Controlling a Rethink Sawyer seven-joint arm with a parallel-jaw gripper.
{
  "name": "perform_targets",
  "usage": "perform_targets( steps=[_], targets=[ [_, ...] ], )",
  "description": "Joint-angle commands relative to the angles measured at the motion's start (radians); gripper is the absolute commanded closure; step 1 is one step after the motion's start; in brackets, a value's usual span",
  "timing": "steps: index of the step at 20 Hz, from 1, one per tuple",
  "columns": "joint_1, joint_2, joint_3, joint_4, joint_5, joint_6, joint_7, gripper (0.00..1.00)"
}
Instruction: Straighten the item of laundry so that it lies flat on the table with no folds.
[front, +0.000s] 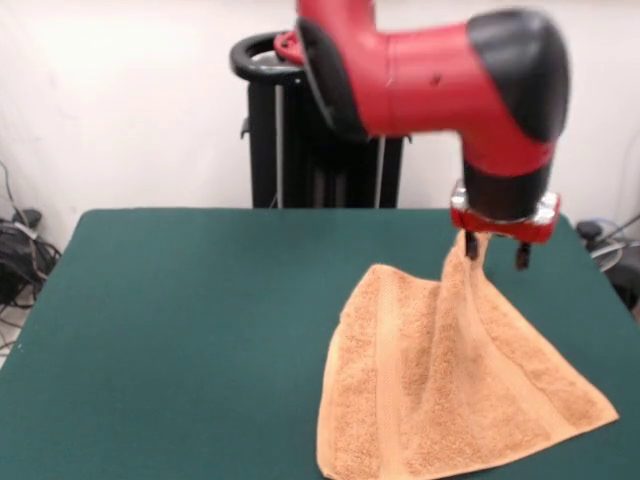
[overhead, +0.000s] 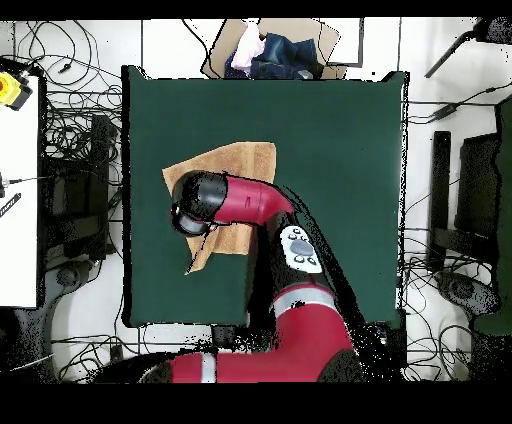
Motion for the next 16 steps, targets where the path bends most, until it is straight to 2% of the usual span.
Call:
perform_targets(
  steps=[1,4,5,7,9,10,11,13,16],
  targets=[
    [-0.005,-0.102,-0.039,-0.083,0.084,0.041,0.259,0.0],
    [0.042,-0.084,-0.129,-0.222,0.005,0.088,0.257,0.0],
    [0.022,-0.084,-0.113,-0.24,0.014,0.138,0.235,0.0],
    [0.04,-0.059,-0.144,-0.326,-0.009,0.241,0.248,0.0],
    [0.075,-0.036,-0.195,-0.396,-0.055,0.253,0.258,0.0],
    [0.054,-0.028,-0.166,-0.382,-0.021,0.262,0.246,0.0],
    [0.064,-0.025,-0.177,-0.385,-0.011,0.293,0.276,0.0],
    [0.073,-0.016,-0.18,-0.385,0.001,0.28,0.283,0.0],
    [0.067,0.021,-0.159,-0.449,-0.004,0.263,0.232,0.0]
  ],
)
